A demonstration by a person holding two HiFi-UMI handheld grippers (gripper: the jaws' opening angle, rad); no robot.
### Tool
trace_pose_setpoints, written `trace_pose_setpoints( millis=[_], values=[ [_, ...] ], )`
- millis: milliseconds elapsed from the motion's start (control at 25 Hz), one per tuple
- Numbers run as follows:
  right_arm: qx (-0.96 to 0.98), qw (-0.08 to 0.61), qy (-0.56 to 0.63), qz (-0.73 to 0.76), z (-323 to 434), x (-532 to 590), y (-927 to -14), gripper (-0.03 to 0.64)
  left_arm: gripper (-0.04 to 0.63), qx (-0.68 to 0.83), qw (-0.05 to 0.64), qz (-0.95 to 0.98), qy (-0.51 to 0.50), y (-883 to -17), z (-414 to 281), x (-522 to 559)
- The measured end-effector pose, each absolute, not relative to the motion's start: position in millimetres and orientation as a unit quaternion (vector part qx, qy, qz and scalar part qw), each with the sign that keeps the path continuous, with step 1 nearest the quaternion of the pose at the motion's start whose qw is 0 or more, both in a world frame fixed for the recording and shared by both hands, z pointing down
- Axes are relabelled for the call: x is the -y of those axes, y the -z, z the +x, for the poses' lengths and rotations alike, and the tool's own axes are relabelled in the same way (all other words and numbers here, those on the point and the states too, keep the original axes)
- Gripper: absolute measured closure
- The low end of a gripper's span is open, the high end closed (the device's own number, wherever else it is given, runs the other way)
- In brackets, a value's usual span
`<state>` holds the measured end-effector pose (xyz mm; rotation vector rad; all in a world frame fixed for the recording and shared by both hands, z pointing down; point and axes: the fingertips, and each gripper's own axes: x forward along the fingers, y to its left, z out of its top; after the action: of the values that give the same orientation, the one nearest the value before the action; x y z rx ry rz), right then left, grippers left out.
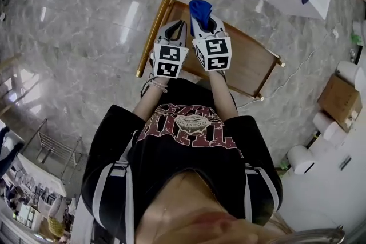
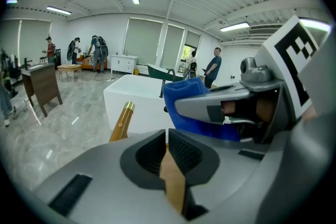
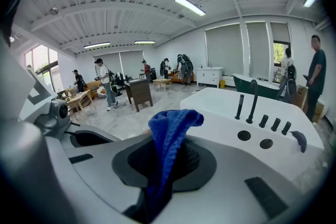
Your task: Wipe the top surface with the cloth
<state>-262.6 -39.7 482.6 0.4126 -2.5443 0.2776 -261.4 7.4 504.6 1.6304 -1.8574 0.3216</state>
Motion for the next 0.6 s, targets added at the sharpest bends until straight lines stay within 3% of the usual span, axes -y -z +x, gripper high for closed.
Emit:
trace_pose_setpoints(
  millis=[600],
  values=[
    [0.935, 0.33, -0.113, 0.07, -276, 27, -593, 0.561, 0.522, 0.717, 0.385, 0.559, -0.159, -596, -252, -29]
  ],
)
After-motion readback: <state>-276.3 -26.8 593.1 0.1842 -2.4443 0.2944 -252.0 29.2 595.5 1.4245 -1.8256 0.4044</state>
